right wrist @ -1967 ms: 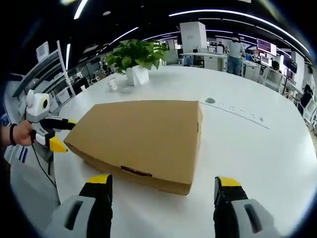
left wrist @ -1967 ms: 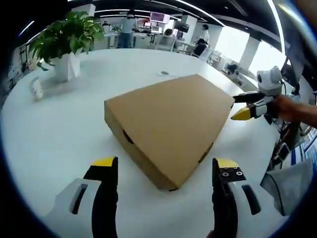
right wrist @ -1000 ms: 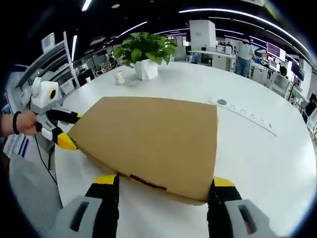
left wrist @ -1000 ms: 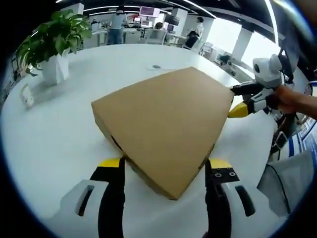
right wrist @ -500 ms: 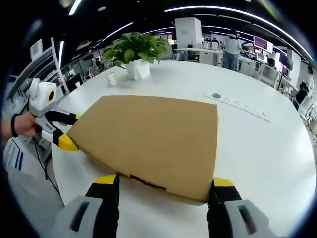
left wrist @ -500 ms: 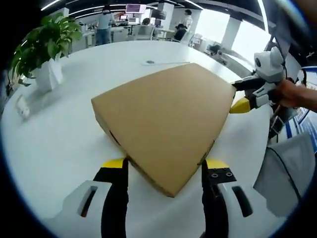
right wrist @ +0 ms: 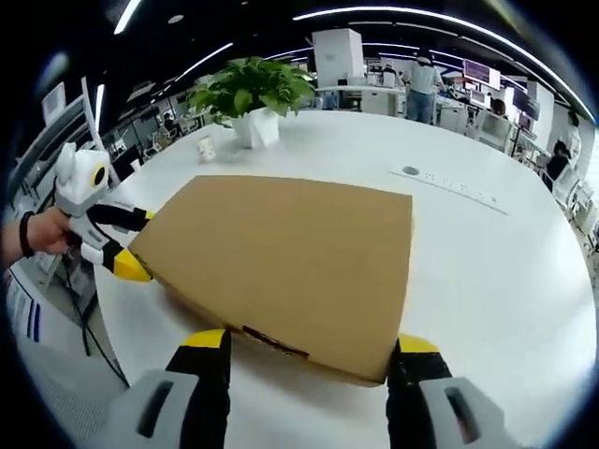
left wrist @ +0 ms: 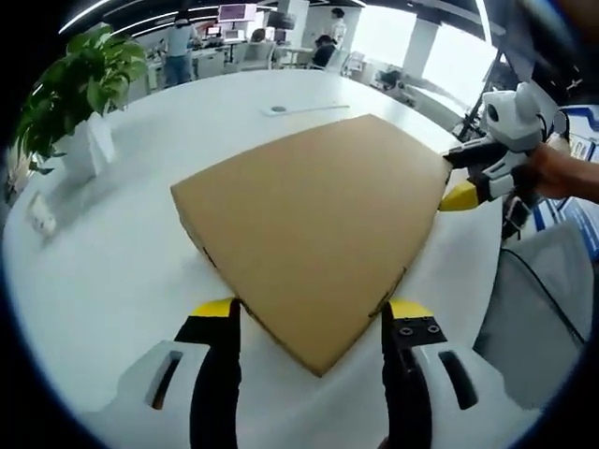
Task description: Operate the shoe box by opening the lid, removing the specified soft item, and placing it in the target area until the item is outside and the box remains undamaged.
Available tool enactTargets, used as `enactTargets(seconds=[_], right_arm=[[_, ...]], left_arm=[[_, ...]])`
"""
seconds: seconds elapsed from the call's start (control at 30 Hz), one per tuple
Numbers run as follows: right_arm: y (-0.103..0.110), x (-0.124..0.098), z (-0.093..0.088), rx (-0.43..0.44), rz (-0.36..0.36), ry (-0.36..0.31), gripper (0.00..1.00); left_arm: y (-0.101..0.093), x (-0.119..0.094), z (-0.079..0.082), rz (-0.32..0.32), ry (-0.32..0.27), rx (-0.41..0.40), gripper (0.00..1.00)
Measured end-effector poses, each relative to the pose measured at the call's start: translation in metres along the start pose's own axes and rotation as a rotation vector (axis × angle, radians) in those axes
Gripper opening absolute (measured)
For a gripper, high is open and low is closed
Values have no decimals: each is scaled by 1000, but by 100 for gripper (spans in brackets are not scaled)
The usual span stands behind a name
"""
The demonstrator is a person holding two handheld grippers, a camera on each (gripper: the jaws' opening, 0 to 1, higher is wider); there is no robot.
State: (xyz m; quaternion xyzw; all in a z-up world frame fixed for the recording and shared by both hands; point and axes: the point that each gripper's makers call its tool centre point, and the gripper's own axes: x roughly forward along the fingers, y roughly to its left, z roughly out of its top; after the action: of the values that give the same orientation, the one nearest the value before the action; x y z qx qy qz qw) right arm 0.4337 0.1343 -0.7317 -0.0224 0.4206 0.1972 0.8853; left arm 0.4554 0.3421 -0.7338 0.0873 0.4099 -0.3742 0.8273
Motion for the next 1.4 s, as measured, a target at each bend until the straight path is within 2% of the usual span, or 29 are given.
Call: enactTargets(seconds=[0.2,0.6,1.33,1.4], right_arm=[[17,-2,-6,12,-13,-10,62],[45,0,-9,16,-12,17,57],[39,-1,-11,-12,-5,10,54],[38,-1,-11,-16,-4,10,54]], left_arm=[[6,-13,-9,-10,20,37,59],[16,-32,-23,-13,32,61,60],[17,-32,-21,-1,-4,53,62],[19,-33,-20,-3,-14,33,63]])
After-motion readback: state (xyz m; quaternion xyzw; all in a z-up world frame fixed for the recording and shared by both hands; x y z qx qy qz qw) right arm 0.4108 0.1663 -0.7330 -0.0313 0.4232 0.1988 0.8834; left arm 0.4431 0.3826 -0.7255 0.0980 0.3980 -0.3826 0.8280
